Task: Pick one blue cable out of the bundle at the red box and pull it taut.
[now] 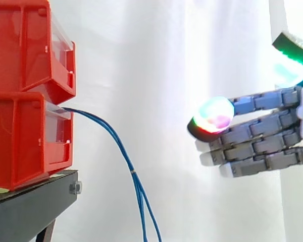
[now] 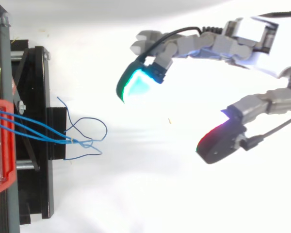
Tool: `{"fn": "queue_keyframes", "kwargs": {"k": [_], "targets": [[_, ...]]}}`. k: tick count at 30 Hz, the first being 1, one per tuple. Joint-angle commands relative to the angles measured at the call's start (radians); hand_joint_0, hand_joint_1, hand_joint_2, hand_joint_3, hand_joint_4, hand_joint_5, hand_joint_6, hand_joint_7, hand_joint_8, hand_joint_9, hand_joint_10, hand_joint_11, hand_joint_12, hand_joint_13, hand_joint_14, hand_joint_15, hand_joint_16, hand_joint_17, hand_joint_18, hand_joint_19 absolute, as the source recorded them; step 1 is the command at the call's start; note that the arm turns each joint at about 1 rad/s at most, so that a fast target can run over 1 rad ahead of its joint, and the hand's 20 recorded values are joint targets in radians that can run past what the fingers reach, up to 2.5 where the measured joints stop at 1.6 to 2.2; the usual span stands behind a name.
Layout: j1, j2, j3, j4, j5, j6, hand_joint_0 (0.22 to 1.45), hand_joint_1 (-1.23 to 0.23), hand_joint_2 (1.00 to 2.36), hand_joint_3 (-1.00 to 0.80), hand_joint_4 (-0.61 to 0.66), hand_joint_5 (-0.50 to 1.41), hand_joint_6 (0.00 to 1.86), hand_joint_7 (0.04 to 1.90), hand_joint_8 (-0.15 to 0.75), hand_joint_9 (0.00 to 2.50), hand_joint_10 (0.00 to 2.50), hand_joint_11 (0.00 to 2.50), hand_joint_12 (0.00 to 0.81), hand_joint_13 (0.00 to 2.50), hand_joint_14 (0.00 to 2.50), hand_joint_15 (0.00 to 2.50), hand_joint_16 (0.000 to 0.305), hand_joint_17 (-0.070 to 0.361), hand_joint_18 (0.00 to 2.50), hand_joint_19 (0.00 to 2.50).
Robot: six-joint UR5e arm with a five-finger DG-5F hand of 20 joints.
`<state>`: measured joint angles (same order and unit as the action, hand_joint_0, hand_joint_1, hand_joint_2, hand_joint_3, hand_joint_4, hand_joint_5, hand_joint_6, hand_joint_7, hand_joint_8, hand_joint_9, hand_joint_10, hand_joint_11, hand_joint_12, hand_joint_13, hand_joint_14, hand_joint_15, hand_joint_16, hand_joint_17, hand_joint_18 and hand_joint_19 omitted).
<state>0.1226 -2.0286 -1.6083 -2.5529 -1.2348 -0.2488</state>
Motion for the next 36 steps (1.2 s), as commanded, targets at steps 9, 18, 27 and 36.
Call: {"fn": "queue_keyframes", "kwargs": {"k": [9,18,27,36], "targets": [[-0.001,-0.102,0.067,0.072,0.018,0.006,0.47,-0.59,1.00,-0.50,0.27,-0.19,0.50,0.82,0.279,0.29,0.00,0.06,0.388,0.00,0.00,0.07,0.071,0.159,0.00,0.00],[-0.001,-0.122,0.067,0.109,0.031,-0.032,0.48,-0.59,1.00,-0.50,0.28,-0.17,0.50,0.81,0.287,0.37,0.00,0.08,0.385,0.00,0.00,0.06,0.071,0.159,0.00,0.00],[0.002,-0.168,0.085,0.149,0.043,-0.032,0.49,-0.60,1.00,-0.50,0.29,-0.16,0.50,0.82,0.292,0.45,0.00,0.11,0.377,0.00,0.00,0.06,0.069,0.155,0.00,0.00],[-0.003,-0.279,0.182,0.120,0.029,0.017,0.50,-0.60,1.00,-0.50,0.30,-0.16,0.50,0.82,0.301,0.52,0.00,0.14,0.374,0.06,0.00,0.07,0.068,0.153,0.00,0.00]]}}
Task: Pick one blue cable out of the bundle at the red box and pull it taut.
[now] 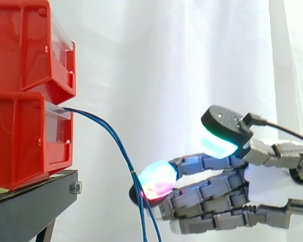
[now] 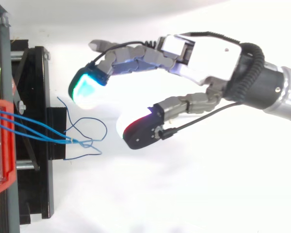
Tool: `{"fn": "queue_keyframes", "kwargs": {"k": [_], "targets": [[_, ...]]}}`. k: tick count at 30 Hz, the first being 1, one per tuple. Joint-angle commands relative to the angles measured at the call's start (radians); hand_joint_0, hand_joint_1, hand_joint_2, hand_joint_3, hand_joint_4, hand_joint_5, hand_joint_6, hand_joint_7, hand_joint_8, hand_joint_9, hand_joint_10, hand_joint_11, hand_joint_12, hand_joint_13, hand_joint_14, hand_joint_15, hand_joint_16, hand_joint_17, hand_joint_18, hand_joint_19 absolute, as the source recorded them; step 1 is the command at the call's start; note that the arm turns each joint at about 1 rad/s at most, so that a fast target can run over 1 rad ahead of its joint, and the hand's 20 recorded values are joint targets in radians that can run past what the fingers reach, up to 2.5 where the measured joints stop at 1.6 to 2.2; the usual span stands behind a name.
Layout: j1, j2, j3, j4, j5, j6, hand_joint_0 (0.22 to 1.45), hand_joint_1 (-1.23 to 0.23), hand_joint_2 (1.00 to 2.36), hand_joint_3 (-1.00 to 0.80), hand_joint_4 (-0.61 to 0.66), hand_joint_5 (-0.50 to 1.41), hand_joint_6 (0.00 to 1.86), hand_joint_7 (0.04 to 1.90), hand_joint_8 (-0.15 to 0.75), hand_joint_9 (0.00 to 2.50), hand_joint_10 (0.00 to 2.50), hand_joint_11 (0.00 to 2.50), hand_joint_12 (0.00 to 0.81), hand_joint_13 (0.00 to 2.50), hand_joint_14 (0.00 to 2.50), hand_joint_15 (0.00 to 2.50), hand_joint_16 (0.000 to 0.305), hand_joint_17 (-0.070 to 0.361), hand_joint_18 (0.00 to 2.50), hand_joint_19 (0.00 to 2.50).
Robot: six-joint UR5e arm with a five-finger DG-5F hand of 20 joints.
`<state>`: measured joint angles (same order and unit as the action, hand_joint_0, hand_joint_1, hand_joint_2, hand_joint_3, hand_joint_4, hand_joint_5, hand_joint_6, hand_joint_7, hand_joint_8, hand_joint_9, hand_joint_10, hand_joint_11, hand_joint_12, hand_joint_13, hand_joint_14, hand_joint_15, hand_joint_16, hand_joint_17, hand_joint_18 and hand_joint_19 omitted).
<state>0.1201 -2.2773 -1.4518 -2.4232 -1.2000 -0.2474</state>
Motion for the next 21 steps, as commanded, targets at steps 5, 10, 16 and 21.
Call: {"fn": "queue_keyframes", "kwargs": {"k": [5,10,16,21], "targets": [[-0.004,-0.131,0.131,-0.034,-0.052,0.082,0.50,-0.60,1.00,-0.50,0.30,-0.16,0.50,0.82,0.300,0.52,0.00,0.14,0.374,0.07,0.00,0.07,0.068,0.154,0.00,0.00],[0.004,-0.143,0.163,-0.096,-0.064,0.100,0.51,-0.60,1.00,-0.50,0.31,-0.14,0.50,0.89,0.300,0.54,0.00,0.15,0.374,0.08,0.00,0.07,0.068,0.153,0.00,0.00],[0.016,-0.143,0.183,-0.111,-0.064,0.088,0.52,-0.60,1.00,-0.50,0.29,-0.12,0.50,1.00,0.295,0.55,0.00,0.16,0.367,0.09,0.00,0.07,0.066,0.149,0.00,0.00],[0.018,-0.142,0.211,-0.123,-0.069,0.085,0.53,-0.60,1.00,-0.50,0.28,-0.11,0.50,1.05,0.296,0.55,0.00,0.17,0.364,0.09,0.00,0.07,0.066,0.148,0.00,0.00]]}}
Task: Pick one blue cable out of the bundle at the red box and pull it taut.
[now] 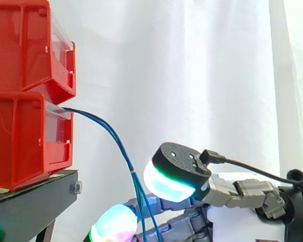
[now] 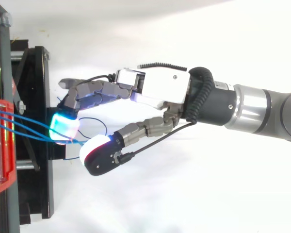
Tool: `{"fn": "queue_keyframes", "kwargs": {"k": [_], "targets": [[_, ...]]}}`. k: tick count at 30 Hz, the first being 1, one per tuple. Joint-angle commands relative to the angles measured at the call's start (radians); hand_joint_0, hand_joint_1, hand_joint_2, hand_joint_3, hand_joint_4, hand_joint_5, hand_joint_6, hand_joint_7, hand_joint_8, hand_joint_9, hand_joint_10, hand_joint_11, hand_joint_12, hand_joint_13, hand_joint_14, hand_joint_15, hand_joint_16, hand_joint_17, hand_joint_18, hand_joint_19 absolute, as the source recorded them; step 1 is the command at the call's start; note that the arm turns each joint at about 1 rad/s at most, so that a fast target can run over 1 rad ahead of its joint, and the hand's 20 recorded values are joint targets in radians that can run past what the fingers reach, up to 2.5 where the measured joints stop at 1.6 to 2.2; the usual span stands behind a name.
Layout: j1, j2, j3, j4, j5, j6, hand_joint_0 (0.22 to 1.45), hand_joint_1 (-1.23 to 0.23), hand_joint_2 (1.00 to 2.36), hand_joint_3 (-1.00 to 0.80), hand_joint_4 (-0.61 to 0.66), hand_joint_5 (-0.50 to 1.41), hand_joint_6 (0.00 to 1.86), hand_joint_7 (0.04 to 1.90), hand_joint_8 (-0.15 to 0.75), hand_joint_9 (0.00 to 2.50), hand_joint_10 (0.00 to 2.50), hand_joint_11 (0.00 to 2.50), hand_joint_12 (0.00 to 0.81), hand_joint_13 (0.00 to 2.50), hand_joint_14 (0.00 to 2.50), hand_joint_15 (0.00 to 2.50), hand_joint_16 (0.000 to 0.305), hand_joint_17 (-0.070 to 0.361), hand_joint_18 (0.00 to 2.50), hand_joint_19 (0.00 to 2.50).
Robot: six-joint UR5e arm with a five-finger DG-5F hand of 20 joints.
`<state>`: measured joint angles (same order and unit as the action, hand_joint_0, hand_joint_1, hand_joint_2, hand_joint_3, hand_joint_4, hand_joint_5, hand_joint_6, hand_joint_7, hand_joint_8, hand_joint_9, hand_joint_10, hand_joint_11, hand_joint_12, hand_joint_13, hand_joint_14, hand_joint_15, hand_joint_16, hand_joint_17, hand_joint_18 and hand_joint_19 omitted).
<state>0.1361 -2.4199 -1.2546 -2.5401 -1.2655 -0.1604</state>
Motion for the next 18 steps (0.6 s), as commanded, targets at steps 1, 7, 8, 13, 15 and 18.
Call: {"fn": "queue_keyframes", "kwargs": {"k": [1,7,8,13,15,18], "targets": [[0.000,-0.001,0.021,-0.009,-0.003,-0.002,0.53,-0.60,1.00,-0.50,0.27,-0.11,0.50,1.07,0.296,0.55,0.00,0.16,0.363,0.10,0.00,0.07,0.066,0.148,0.00,0.00],[0.000,-0.001,0.038,-0.012,-0.005,-0.004,0.55,-0.61,1.00,-0.50,0.24,-0.11,0.50,1.15,0.293,0.55,0.00,0.18,0.359,0.10,0.00,0.08,0.065,0.145,0.00,0.00],[0.002,0.001,0.041,-0.014,-0.005,-0.004,0.56,-0.62,1.00,-0.50,0.22,-0.11,0.50,1.17,0.293,0.55,0.00,0.18,0.357,0.10,0.00,0.08,0.064,0.145,0.00,0.00],[0.003,-0.001,0.053,-0.026,-0.003,-0.018,0.57,-0.63,1.00,-0.44,0.17,-0.11,0.57,1.11,0.291,0.55,0.01,0.19,0.356,0.10,0.00,0.07,0.064,0.143,0.00,0.00],[0.003,0.001,0.053,-0.026,-0.005,-0.019,0.58,-0.64,1.01,-0.41,0.15,-0.13,0.62,1.05,0.290,0.55,0.00,0.19,0.354,0.10,0.00,0.07,0.064,0.143,0.00,0.00],[0.003,0.001,0.053,-0.026,-0.005,-0.018,0.59,-0.64,1.01,-0.38,0.15,-0.15,0.69,0.95,0.287,0.54,0.00,0.21,0.354,0.10,0.00,0.08,0.063,0.142,0.00,0.00]]}}
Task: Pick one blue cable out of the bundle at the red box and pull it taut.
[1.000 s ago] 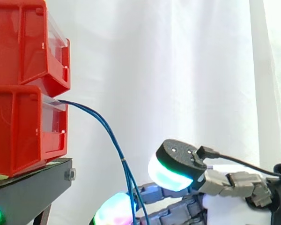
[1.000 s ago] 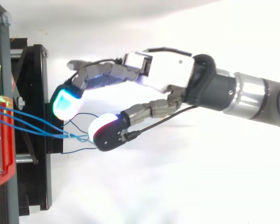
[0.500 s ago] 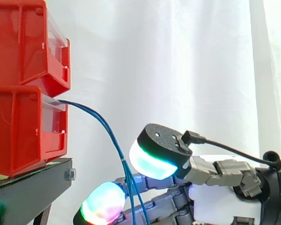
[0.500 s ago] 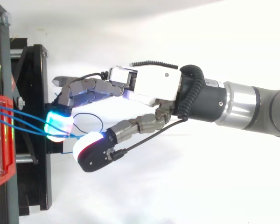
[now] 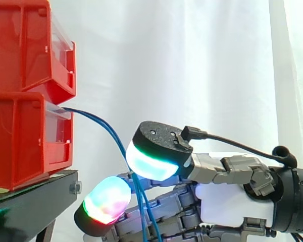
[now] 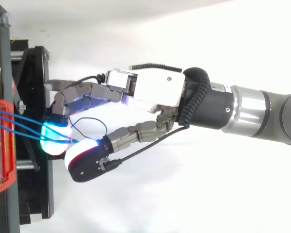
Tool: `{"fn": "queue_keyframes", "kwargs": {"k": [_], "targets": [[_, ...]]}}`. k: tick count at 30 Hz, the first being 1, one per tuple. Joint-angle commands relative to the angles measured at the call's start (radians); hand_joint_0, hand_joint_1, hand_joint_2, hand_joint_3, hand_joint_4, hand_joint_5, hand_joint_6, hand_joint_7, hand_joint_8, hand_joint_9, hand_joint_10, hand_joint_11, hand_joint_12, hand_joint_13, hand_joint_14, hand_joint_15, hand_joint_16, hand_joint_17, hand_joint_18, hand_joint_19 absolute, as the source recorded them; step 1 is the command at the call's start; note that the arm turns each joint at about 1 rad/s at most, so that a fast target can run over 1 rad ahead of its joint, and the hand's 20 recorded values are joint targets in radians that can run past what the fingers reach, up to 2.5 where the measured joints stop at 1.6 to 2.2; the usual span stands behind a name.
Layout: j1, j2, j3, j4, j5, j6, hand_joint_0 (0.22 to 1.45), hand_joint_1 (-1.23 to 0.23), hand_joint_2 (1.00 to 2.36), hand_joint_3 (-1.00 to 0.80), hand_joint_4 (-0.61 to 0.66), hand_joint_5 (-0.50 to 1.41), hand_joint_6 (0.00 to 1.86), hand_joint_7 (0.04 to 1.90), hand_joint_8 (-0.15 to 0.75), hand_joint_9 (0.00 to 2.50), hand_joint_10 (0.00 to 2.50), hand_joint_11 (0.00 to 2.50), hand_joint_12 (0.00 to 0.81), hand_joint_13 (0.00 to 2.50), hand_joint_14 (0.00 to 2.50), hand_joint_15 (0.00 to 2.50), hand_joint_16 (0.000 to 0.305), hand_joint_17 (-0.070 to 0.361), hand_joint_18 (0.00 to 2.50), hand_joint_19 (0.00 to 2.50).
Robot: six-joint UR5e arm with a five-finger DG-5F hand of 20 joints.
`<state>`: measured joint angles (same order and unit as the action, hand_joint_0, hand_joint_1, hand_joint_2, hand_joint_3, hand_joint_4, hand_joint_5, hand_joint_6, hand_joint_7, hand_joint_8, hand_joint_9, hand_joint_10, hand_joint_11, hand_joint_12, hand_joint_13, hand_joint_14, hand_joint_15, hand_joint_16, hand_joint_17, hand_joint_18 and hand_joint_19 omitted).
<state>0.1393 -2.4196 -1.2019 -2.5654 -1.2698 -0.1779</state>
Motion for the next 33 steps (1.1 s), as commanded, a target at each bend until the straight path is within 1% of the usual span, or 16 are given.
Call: {"fn": "queue_keyframes", "kwargs": {"k": [1,5,15,19,26,33], "targets": [[0.000,0.001,0.001,-0.001,0.000,0.000,0.59,-0.64,1.01,-0.38,0.15,-0.15,0.70,0.92,0.287,0.54,0.00,0.20,0.354,0.10,0.00,0.08,0.063,0.142,0.00,0.00],[0.000,0.001,0.001,-0.001,0.000,0.001,0.59,-0.64,1.01,-0.37,0.15,-0.16,0.73,0.87,0.286,0.53,0.00,0.21,0.354,0.10,0.00,0.08,0.063,0.143,0.00,0.00],[0.000,0.001,0.012,-0.001,-0.003,0.003,0.59,-0.64,1.01,-0.36,0.15,-0.16,0.75,0.85,0.287,0.54,0.00,0.22,0.355,0.11,0.00,0.08,0.063,0.143,0.00,0.00],[0.000,0.001,0.012,-0.001,-0.016,0.005,0.59,-0.64,1.01,-0.35,0.15,-0.16,0.76,0.84,0.286,0.54,0.00,0.23,0.353,0.12,0.00,0.09,0.063,0.142,0.00,0.00],[-0.009,0.001,0.012,-0.001,-0.037,0.015,0.60,-0.64,1.01,-0.34,0.15,-0.17,0.77,0.83,0.288,0.57,0.01,0.28,0.351,0.15,0.00,0.10,0.063,0.141,0.00,0.00],[-0.013,0.001,0.012,-0.001,-0.052,0.032,0.60,-0.64,1.01,-0.32,0.15,-0.20,0.82,0.78,0.289,0.58,0.01,0.32,0.352,0.15,0.00,0.11,0.063,0.141,0.00,0.00]]}}
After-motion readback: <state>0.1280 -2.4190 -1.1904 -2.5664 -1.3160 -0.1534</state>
